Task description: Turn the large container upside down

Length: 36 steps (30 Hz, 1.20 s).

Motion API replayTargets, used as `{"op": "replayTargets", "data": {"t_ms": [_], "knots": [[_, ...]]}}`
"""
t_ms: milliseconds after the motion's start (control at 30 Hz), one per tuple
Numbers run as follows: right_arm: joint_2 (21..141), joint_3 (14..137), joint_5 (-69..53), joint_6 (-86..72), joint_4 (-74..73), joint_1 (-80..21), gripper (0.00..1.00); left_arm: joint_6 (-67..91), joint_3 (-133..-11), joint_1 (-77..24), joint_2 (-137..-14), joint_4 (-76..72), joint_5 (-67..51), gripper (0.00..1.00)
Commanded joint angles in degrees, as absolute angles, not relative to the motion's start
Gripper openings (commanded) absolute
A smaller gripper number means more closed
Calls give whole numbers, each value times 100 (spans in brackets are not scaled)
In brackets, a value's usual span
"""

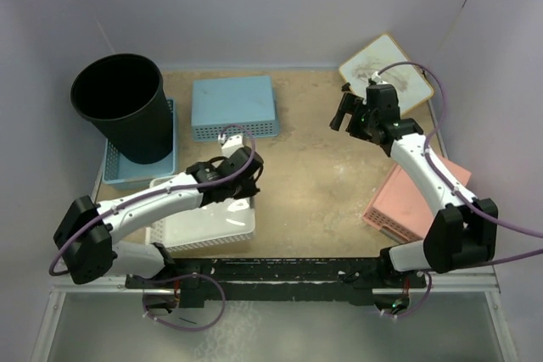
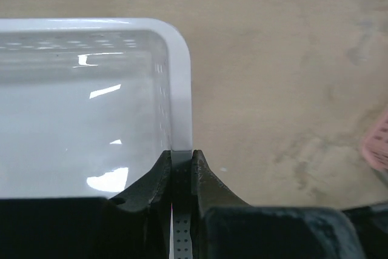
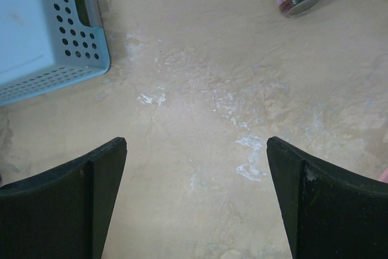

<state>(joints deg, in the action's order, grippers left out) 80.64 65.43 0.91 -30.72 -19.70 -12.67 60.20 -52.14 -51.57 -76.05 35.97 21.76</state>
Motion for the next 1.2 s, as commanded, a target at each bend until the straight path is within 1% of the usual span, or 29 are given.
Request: {"op": "replayTargets", "data": {"t_ms": [0,167,333,400,467,533,667,733,867,1000,1167], "knots": [[7357,6787,861,-2963,-2356,-1239,100,6055,-5896,-5212,-7373,1618,288,0],[6550,6696,1807,-2769,-2192,-1121,100,5768,-7189,-5199,-8170,1376,-875,0],[6466,7203,2367,-2760,-2570,-1020,100,6593,-7585,-5194,-8761,-402,-2028,0],[6473,7387,2474,-2772,-2668,-1020,100,7034,-7781,-5190,-9038,-1127,-2321,0],[6427,7510,2497,-2762,-2696,-1020,100,7685,-7798,-5154,-9277,-2180,-2538,0],[6299,7512,2329,-2691,-2540,-1020,100,8382,-7532,-5035,-9460,-3508,-2548,0],[6142,7452,2022,-2716,-2322,-1018,100,10117,-6632,-4667,-9585,-6171,-2243,0],[6148,7430,1985,-2731,-2309,-1020,100,10571,-6304,-4510,-9587,-6828,-2103,0],[6116,7293,1754,-2727,-2245,-1020,100,10443,-5666,-4161,-9424,-6603,-1909,0],[6040,7046,1435,-2711,-2020,-1020,100,10569,-4941,-4009,-9376,-7014,-1765,0],[6140,6905,832,-2819,-1917,-1020,100,10397,-4126,-3858,-9164,-6953,-1743,0]]}}
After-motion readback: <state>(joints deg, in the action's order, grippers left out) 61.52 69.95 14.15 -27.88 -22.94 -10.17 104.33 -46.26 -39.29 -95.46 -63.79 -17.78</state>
